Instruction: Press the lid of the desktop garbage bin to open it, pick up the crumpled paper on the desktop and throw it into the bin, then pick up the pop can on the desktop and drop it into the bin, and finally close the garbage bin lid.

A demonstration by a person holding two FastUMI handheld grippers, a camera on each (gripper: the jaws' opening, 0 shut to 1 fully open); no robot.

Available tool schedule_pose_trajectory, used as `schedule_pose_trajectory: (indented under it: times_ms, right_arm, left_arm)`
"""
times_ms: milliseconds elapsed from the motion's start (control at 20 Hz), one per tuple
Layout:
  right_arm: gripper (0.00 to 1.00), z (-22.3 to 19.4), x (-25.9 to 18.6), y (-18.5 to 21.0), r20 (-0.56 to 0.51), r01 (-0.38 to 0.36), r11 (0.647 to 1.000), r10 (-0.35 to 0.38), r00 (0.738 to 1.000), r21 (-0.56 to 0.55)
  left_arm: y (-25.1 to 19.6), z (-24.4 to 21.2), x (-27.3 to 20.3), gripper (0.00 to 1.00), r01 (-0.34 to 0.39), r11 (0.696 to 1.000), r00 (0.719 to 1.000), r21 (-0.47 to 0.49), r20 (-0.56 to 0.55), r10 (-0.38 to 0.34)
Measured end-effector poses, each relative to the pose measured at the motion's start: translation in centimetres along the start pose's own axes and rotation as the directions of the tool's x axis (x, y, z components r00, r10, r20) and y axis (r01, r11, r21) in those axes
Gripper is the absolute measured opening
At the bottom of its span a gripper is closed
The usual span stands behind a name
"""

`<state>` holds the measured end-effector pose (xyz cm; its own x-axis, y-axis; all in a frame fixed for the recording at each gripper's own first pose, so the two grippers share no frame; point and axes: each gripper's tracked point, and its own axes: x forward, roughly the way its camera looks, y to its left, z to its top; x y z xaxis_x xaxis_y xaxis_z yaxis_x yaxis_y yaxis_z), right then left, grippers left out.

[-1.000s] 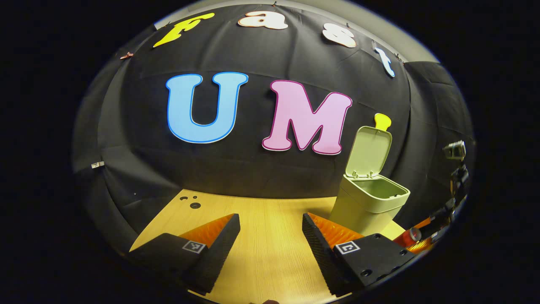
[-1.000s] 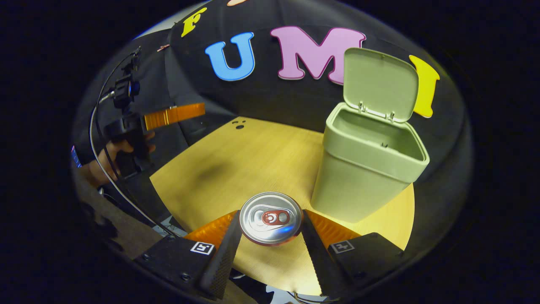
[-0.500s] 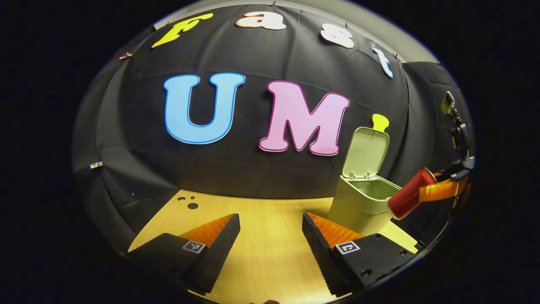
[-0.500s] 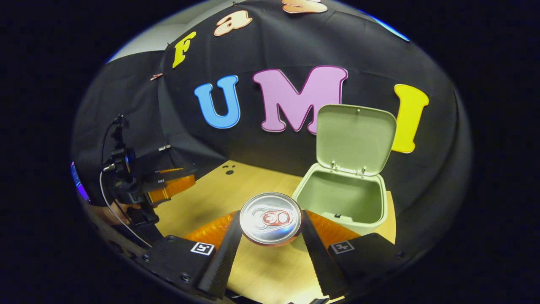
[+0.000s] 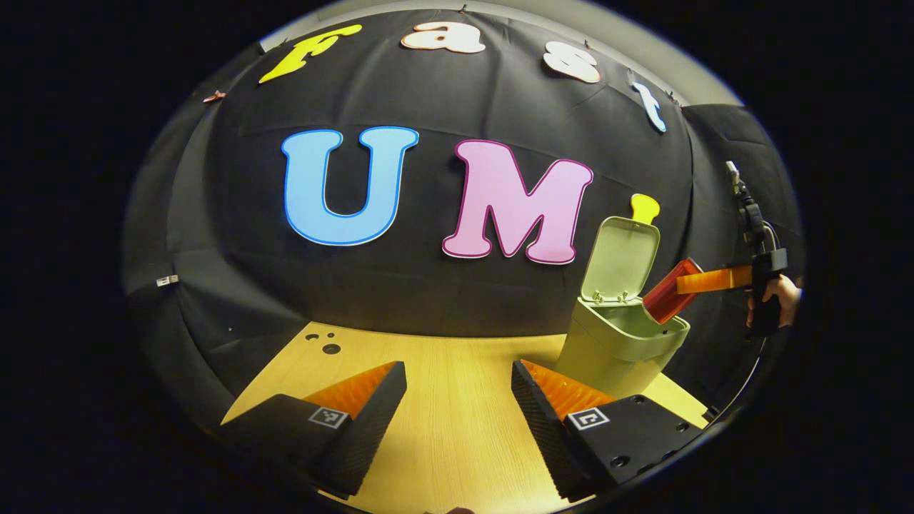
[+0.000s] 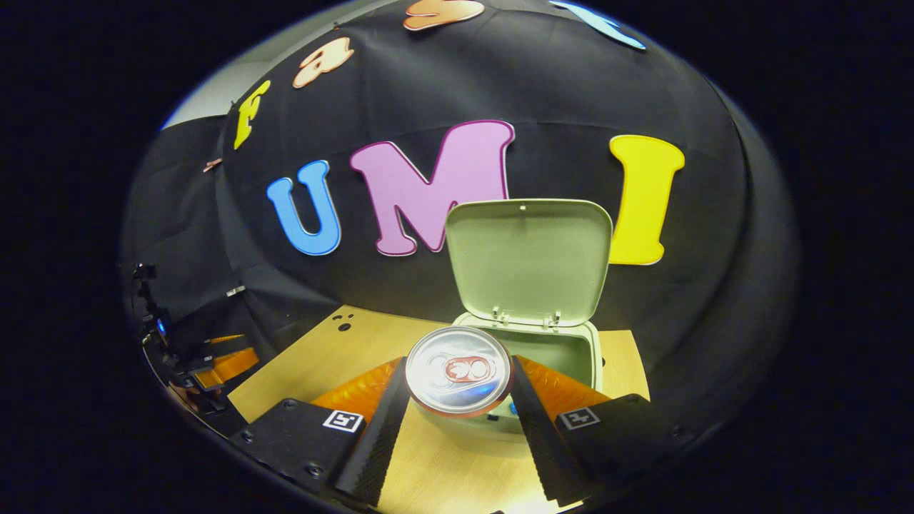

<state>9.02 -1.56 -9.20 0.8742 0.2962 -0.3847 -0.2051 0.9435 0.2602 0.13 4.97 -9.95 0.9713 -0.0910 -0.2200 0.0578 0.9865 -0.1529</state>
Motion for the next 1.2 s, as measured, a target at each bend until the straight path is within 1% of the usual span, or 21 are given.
schedule_pose_trajectory:
  times_ms: [200, 250, 300, 550, 700, 800, 1050, 1200]
  right_arm:
    - [0.83, -0.9, 3.0, -2.8, -0.04, 0.05, 0.999, -0.05, 0.998, 0.001]
    - [0.79, -1.2, 3.8, -3.1, -0.047, 0.06, 0.998, -0.06, 0.997, -0.005]
    - [0.83, -1.6, 4.5, -3.4, -0.061, 0.063, 0.998, -0.064, 0.996, -0.014]
    - [0.84, -3.4, 7.6, -4.8, -0.129, 0.101, 0.994, -0.104, 0.986, -0.029]
    - [0.84, -4.3, 8.7, -6.1, -0.158, 0.147, 0.988, -0.154, 0.975, -0.052]
    - [0.85, -4.7, 9.3, -6.2, -0.174, 0.152, 0.987, -0.157, 0.972, -0.044]
    - [0.85, -4.6, 10.2, -6.1, -0.176, 0.158, 0.987, -0.157, 0.972, -0.01]
    - [0.85, -4.3, 9.7, -6.1, -0.176, 0.158, 0.987, -0.155, 0.972, 0.0]
  left_arm:
    - [0.1, 0.0, -0.1, 0.96, -0.004, 1.0, 1.0, 0.0, -0.003, 0.004]
    - [0.0, -0.1, 0.0, 0.96, -0.004, 1.0, 1.0, -0.001, -0.004, 0.004]
    - [-0.1, 0.0, 0.0, 0.96, -0.003, 1.0, 1.0, -0.001, -0.006, 0.003]
    - [-0.1, -0.3, 0.1, 0.96, -0.003, 1.0, 1.0, -0.008, -0.014, 0.003]
    - [-0.1, -0.5, 0.3, 0.96, -0.002, 1.0, 1.0, -0.011, -0.022, 0.001]
    - [0.0, -0.5, 0.3, 0.96, -0.001, 1.0, 1.0, -0.013, -0.023, 0.0]
    - [0.2, -0.6, 0.5, 0.96, -0.002, 1.0, 1.0, -0.015, -0.025, 0.001]
    - [0.3, -0.5, 0.5, 0.96, -0.003, 1.0, 1.0, -0.014, -0.024, 0.003]
